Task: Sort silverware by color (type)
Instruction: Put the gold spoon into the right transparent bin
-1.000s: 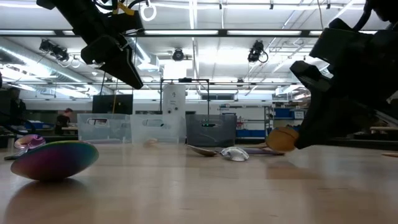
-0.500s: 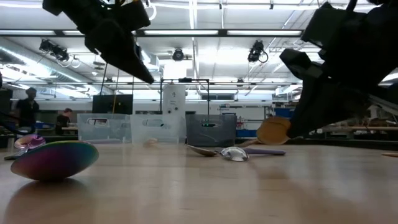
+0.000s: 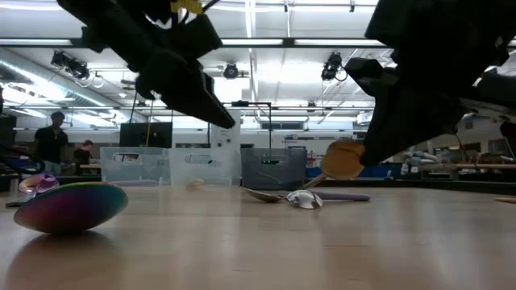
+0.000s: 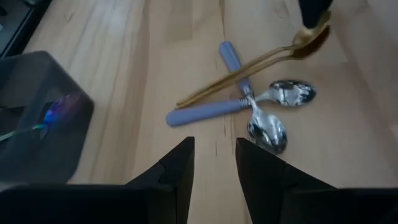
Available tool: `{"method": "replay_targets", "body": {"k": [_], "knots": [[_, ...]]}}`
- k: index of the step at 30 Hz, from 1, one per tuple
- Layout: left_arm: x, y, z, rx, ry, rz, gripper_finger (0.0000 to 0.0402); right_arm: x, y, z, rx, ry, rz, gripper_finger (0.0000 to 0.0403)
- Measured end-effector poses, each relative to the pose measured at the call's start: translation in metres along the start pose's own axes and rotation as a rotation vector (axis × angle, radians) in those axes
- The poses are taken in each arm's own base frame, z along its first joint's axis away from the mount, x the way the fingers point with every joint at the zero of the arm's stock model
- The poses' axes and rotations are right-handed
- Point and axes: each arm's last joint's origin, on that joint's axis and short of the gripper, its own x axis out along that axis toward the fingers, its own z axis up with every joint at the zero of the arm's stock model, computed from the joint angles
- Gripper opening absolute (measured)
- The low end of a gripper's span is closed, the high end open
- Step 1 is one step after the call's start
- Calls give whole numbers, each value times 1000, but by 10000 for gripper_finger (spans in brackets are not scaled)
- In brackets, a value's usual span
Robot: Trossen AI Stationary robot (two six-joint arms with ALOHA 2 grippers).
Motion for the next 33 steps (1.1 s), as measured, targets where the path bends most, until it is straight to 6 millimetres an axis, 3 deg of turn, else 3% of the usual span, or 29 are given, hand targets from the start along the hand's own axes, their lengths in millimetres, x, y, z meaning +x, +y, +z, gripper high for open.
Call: {"method": "replay_targets", "body": {"k": [5,15,33], "knots": [[18,-7,-3,12,-46,-31,126,2,-6,2,6,-1,-4,8],[39,-32,-7,97,-143,-118,126,11,-25,2,197,-7,-56,8],[71,-48,-3,172,-117,-135,126,15,-37,12,371,-117,-49,8]]}}
